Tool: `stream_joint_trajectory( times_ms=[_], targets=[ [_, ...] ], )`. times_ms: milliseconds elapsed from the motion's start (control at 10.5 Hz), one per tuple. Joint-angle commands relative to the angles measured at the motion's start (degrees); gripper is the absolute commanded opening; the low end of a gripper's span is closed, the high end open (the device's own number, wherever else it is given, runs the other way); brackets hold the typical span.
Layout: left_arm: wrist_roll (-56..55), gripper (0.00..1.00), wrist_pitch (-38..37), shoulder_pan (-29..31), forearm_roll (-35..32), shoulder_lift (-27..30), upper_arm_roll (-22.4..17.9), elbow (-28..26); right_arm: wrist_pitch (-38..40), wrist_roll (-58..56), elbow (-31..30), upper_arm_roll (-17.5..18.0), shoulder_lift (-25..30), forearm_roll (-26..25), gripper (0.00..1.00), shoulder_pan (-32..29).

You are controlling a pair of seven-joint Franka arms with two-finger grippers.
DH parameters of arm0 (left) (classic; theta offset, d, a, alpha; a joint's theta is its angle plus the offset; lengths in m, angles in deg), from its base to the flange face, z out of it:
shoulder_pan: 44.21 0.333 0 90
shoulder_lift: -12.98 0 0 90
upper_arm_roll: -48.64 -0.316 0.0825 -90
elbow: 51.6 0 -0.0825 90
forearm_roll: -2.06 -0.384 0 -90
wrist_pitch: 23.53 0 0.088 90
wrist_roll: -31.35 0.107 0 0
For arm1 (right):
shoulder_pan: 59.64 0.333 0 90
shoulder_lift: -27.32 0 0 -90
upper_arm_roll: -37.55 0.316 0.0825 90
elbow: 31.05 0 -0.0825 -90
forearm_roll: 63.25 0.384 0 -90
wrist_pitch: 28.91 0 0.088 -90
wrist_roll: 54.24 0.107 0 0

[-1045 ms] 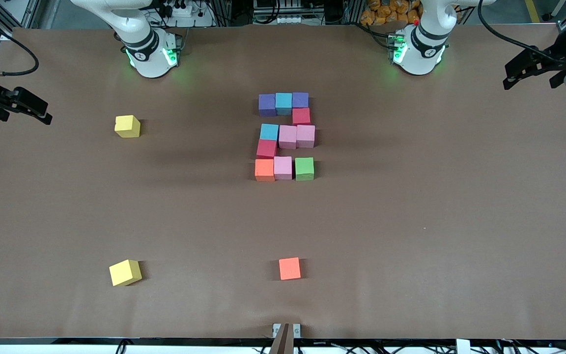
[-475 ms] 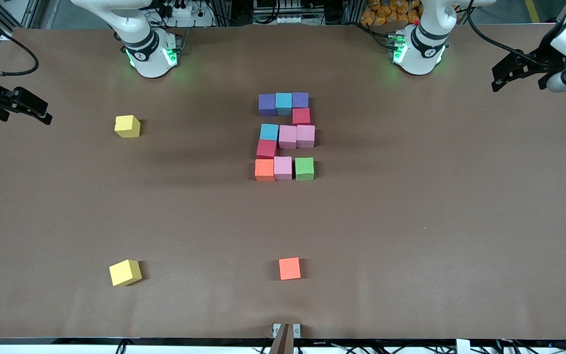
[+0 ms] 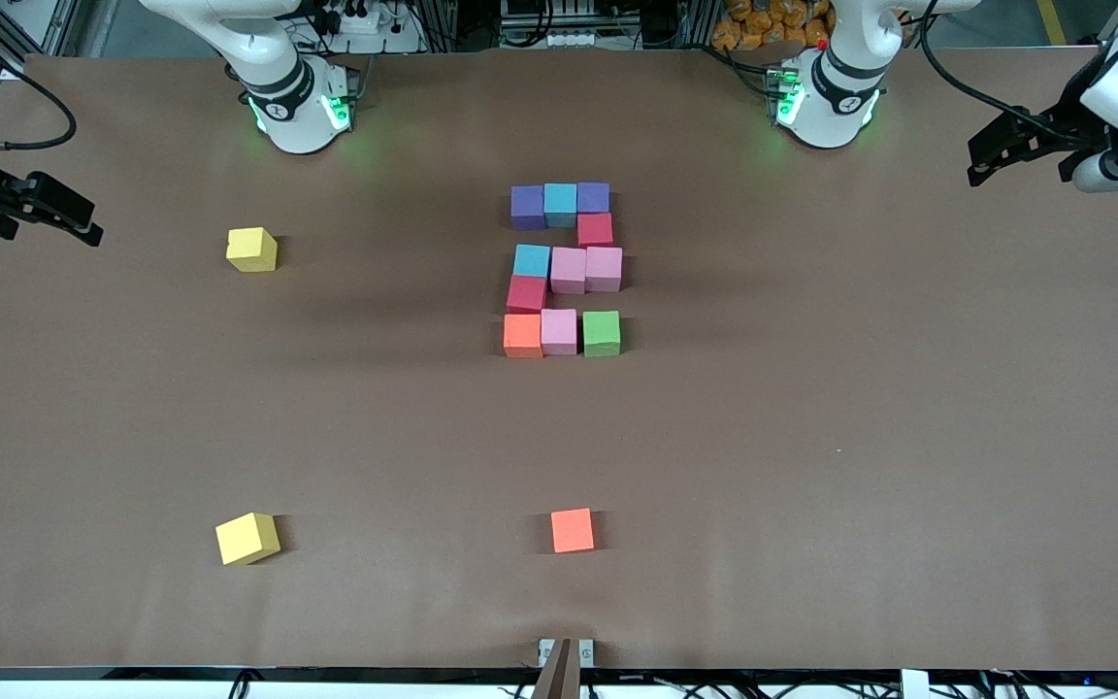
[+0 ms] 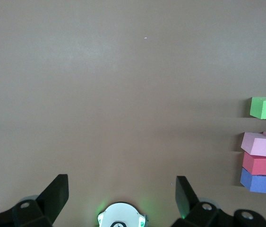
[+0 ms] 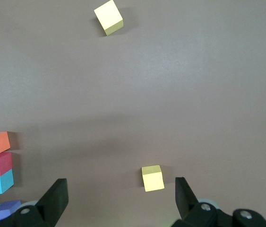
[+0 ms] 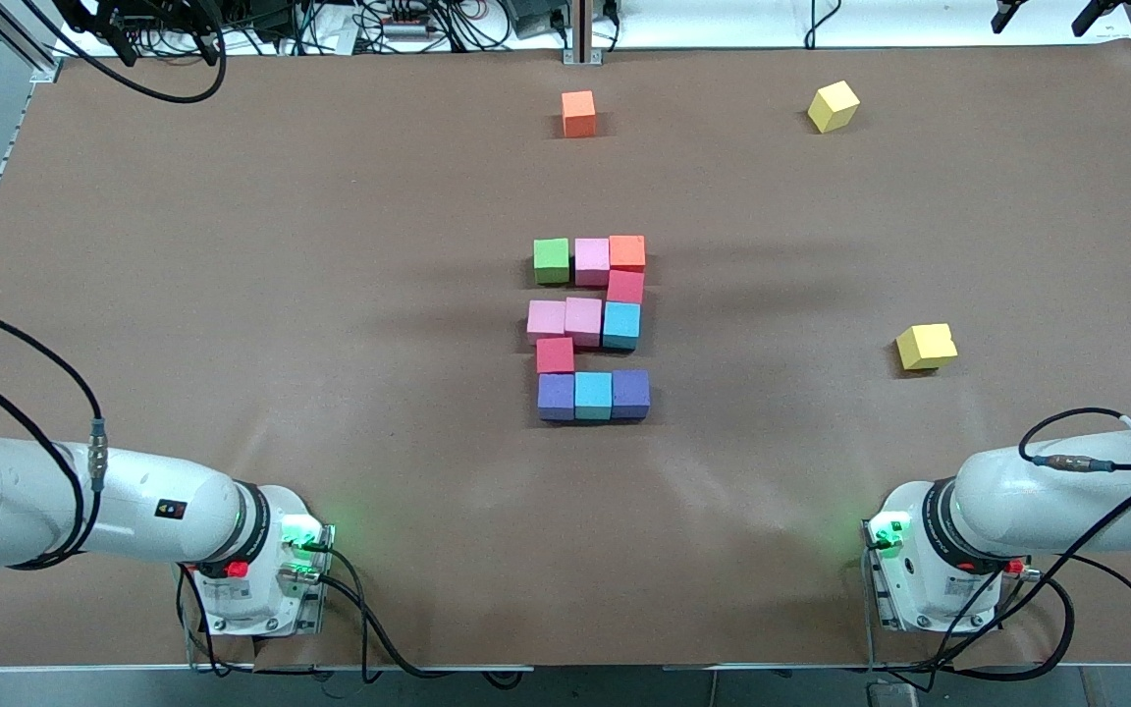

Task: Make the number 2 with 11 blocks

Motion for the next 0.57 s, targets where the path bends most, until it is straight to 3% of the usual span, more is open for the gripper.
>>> stream_joint_trajectory(
  times_ms=[0, 475],
  targets=[
    [-0.42, 1.0, -1.41, -0.02, -1.05, -0.8, 0.1, 1.99, -0.62, 0.84, -1.41, -0.51, 1.27, -0.38, 1.0, 0.62],
    [-0.42, 1.0, -1.23, -0.02, 0.27, -1.41, -0.25, 2.08, -0.71, 0.84, -1.58, -0.42, 1.27, -0.38, 1.0, 0.62]
  ],
)
